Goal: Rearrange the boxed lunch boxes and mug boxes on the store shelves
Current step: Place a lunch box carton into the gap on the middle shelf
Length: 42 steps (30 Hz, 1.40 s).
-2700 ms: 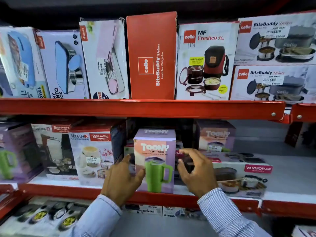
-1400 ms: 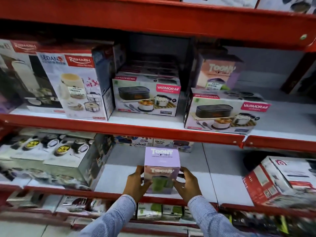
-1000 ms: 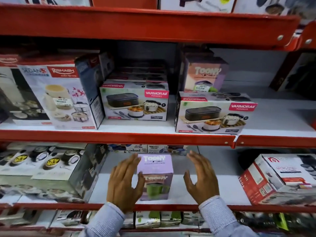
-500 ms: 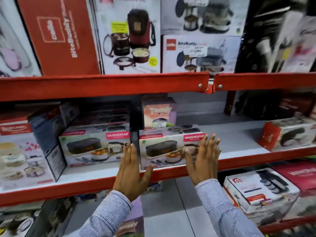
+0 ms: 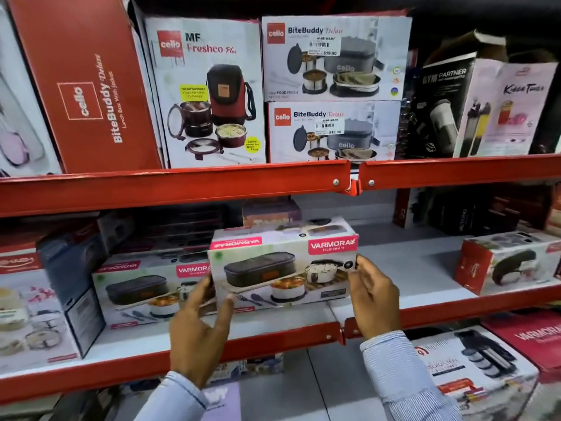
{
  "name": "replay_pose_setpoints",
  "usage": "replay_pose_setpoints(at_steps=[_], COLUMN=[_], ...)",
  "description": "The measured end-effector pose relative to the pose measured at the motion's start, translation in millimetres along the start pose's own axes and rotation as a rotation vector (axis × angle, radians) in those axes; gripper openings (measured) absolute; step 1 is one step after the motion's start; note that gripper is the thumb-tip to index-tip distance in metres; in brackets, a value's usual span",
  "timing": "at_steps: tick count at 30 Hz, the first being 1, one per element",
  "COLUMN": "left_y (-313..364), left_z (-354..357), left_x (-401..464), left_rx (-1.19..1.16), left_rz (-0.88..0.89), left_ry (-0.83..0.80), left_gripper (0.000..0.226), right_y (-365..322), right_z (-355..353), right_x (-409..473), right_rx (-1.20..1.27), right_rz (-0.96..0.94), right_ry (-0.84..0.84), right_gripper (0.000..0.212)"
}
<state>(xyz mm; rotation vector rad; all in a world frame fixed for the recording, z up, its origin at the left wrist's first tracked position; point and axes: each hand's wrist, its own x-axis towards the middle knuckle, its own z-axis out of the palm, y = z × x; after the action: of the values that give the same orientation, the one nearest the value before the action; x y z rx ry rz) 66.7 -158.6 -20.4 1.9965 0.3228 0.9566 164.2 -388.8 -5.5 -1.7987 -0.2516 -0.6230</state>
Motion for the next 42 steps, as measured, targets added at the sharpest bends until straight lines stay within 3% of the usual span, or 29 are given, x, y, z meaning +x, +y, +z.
replay_pose_setpoints(at_steps=[5,13,23,42], left_y=[9,-43,-116,-137], left_z=[-40,-108,-155,-157], left_x=[14,15,17,26], left_rx=[0.011,0.097,0.313,0.378], left_rz=[0.075,-0.012,-0.171,-0.182], left_ry=[0.161,0.26,0.214,0.103], left_gripper=[0.046,0.036,0.033,0.03], right_y=[-31,-43,-32,-13], right_z=[7,77,167,178], right_x=[-5,-45,-95,-107], right_rx=[0.109,0.172,0.117,0.122], right_rz=[-0.068,-0.074,0.002,0.036], right_ry=[-0.028,-0.18,-0.321,-0.356], right_gripper=[0.033,0.031,0.033,0.036])
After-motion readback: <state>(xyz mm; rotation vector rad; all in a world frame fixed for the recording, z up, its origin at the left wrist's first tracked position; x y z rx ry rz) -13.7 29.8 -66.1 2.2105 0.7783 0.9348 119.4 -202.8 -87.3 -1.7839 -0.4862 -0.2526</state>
